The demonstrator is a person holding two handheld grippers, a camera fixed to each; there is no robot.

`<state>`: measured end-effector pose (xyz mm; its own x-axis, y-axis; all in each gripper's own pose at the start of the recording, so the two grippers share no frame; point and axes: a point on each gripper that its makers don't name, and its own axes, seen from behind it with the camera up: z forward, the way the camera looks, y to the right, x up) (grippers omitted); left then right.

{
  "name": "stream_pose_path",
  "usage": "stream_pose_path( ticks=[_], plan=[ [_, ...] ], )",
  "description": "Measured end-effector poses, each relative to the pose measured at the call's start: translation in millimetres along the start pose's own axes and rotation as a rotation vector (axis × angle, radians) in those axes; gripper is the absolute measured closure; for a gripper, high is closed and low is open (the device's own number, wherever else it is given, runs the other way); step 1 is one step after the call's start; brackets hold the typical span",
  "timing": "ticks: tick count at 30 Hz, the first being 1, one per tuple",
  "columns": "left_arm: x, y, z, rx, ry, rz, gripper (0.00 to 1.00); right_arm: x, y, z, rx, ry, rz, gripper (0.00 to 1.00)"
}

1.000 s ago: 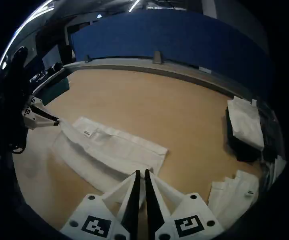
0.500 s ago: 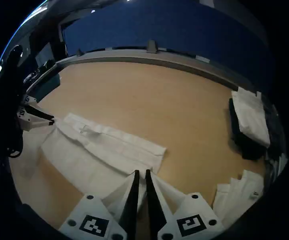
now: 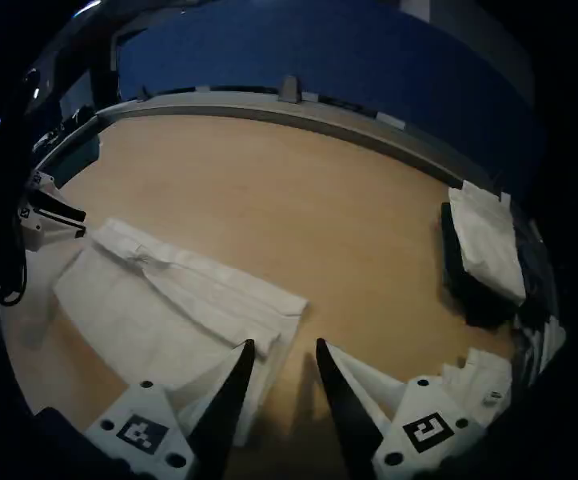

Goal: Fold towel

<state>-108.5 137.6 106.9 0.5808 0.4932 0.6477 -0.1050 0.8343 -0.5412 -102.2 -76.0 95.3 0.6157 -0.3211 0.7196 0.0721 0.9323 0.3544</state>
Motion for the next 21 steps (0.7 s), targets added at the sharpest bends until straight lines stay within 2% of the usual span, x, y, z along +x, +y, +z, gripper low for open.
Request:
stream_pose_path(
  ticks=[2,8,9,11,15,19,21],
  plan=[
    [1,-1.3,0.3,0.004,0.003,-0.005,0.67,3,3,0.2,-0.012,0.008,0.005,0.33],
    [4,-5.3,-2.5,0.013,0.017,-0.017,0.53,11,7,-4.7,-0.03,0.04,0.016,0.02],
    [4,-5.8,-3.6,0.013,0.019,-0.02,0.5,12,8,-5.9,-0.031,0.044,0.015,0.01],
    [4,-6.1,-6.4,0.01,0.021,-0.027,0.38,13,8,-7.6,-0.032,0.048,0.013,0.0],
    [5,-5.7,-9.3,0.003,0.025,-0.039,0.24,14,6,-10.6,-0.022,0.055,0.013,0.0],
    [8,-5.3,-10.6,0.003,0.034,-0.036,0.2,13,5,-12.6,-0.018,0.055,0.018,0.0],
    [9,-5.3,-11.3,0.006,0.038,-0.033,0.14,12,5,-13.0,-0.016,0.054,0.019,0.0]
  ],
)
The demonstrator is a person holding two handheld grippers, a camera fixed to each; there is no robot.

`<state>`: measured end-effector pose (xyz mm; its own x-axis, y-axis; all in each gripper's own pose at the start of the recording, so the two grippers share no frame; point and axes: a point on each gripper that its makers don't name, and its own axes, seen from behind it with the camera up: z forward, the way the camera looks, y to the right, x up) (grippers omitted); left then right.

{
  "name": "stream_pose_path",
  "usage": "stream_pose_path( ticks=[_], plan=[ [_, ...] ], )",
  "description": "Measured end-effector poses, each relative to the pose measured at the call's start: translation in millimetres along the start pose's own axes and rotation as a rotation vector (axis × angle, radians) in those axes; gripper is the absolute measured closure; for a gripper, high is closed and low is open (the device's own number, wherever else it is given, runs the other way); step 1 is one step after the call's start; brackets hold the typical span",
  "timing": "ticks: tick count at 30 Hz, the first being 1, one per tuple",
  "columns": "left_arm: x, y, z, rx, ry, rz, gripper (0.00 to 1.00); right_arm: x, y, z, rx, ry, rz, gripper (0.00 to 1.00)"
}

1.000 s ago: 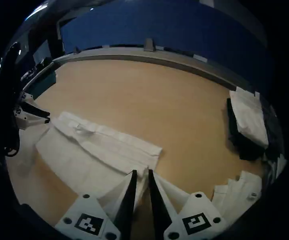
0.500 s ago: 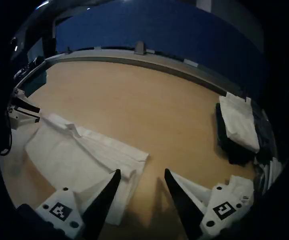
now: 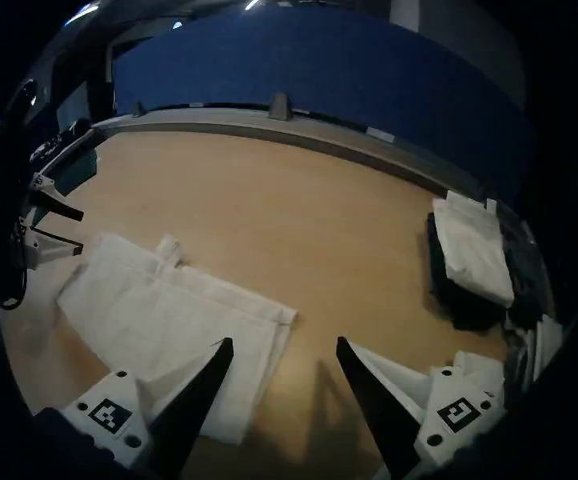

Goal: Fold towel

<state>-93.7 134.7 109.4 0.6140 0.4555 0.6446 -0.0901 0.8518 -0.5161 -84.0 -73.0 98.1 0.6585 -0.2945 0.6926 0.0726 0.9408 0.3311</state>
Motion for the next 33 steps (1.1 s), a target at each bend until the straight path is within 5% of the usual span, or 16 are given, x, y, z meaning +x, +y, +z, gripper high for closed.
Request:
stream_pose_path(
  ticks=[15,33],
  plan=[
    [1,-1.9,-15.7,0.019,0.033,-0.026,0.1,-3,-8,-8.7,0.04,-0.003,-0.012,0.0],
    [-58,-10.5,-78.6,0.131,0.061,-0.188,0.1,-35,-37,-29.0,0.178,-0.052,-0.116,0.0]
  ],
)
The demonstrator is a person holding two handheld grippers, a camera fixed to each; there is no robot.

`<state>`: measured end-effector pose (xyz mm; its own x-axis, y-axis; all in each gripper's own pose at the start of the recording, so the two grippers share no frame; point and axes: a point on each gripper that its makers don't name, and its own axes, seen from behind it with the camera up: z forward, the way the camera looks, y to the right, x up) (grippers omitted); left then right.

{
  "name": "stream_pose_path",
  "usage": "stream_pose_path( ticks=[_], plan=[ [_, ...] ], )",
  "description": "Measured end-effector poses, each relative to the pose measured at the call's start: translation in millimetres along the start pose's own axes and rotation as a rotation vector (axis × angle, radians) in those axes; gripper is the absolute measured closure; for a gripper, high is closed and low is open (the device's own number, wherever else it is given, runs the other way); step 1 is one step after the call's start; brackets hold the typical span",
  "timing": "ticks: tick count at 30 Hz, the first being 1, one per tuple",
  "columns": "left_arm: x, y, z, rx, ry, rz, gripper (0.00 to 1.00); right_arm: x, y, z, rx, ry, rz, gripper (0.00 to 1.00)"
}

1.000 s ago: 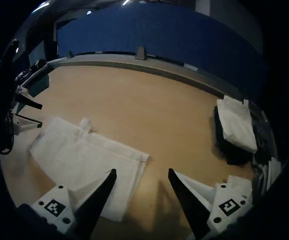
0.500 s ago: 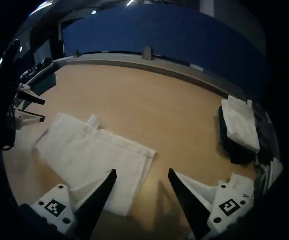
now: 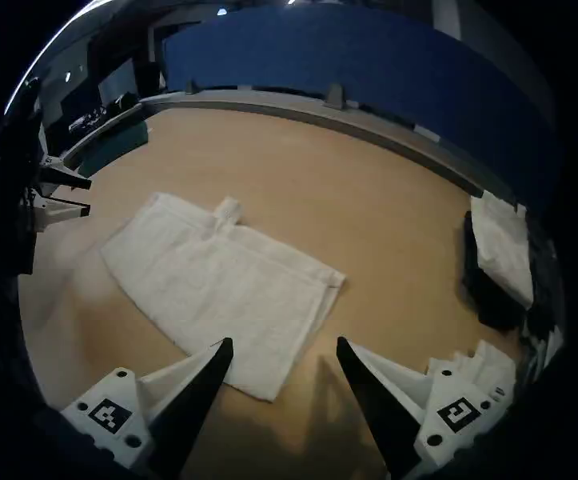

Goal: Fold towel

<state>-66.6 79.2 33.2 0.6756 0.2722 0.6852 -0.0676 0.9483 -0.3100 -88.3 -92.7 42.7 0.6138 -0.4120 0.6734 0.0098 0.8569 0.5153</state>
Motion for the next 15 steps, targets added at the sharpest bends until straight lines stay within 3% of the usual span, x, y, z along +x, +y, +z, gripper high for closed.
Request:
stream_pose_path(
  ticks=[15],
  plan=[
    [-58,-43.2,-79.9,0.197,0.056,-0.23,0.1,-23,-9,-6.3,0.054,-0.045,-0.052,0.0]
  ],
)
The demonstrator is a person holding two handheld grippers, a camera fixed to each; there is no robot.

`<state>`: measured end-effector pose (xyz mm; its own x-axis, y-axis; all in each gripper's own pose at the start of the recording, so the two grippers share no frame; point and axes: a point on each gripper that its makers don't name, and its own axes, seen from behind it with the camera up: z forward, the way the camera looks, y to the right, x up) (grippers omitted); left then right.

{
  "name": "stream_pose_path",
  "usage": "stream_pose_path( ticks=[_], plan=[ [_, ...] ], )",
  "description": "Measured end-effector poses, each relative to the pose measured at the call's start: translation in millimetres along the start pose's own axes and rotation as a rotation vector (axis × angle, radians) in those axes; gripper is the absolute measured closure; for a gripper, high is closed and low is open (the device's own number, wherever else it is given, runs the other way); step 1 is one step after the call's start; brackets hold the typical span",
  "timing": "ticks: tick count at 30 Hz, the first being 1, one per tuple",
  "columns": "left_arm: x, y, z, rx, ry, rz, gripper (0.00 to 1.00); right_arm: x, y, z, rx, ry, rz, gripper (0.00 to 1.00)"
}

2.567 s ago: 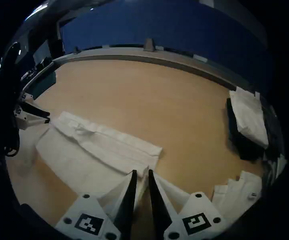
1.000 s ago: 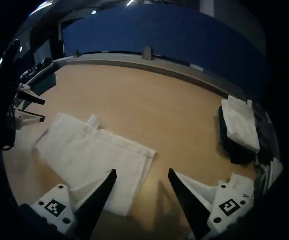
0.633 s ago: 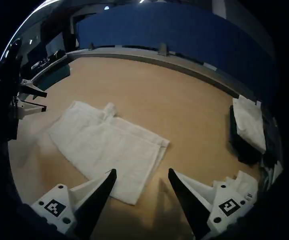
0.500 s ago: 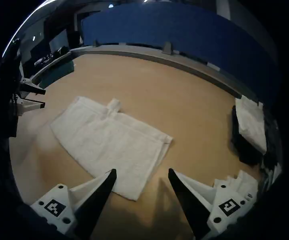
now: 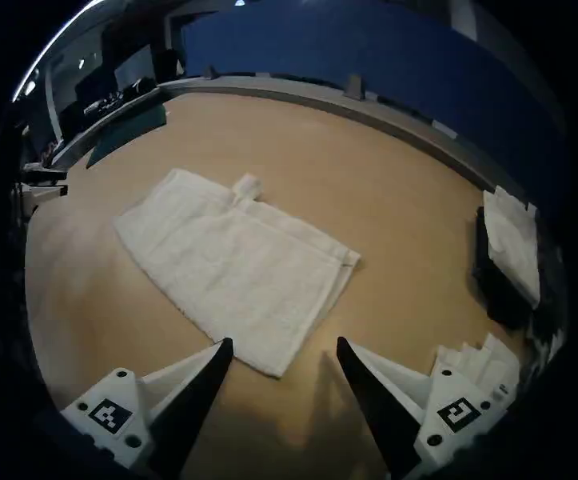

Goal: Fold towel

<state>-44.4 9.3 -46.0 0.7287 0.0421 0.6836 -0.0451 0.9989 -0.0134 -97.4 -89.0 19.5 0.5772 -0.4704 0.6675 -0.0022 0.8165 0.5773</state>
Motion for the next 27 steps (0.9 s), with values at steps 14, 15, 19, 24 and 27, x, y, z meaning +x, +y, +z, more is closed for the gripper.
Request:
stream_pose_path(
  ticks=[14,15,19,24,27],
  plan=[
    [-21,-28.7,-29.3,0.057,0.009,-0.065,0.1,-18,-11,2.0,0.04,-0.044,-0.021,0.26],
    [-21,-29.0,-30.1,0.058,0.01,-0.063,0.1,-19,-11,2.3,0.041,-0.046,-0.02,0.29],
    [-21,-29.0,-32.9,0.057,0.011,-0.058,0.1,-22,-12,3.4,0.047,-0.055,-0.019,0.34],
    [-26,-29.1,-35.2,0.059,0.005,-0.058,0.1,-26,-12,5.8,0.053,-0.066,-0.013,0.44],
    [-28,-30.2,-36.3,0.06,0.003,-0.058,0.1,-28,-12,7.8,0.053,-0.068,-0.007,0.51]
  ],
)
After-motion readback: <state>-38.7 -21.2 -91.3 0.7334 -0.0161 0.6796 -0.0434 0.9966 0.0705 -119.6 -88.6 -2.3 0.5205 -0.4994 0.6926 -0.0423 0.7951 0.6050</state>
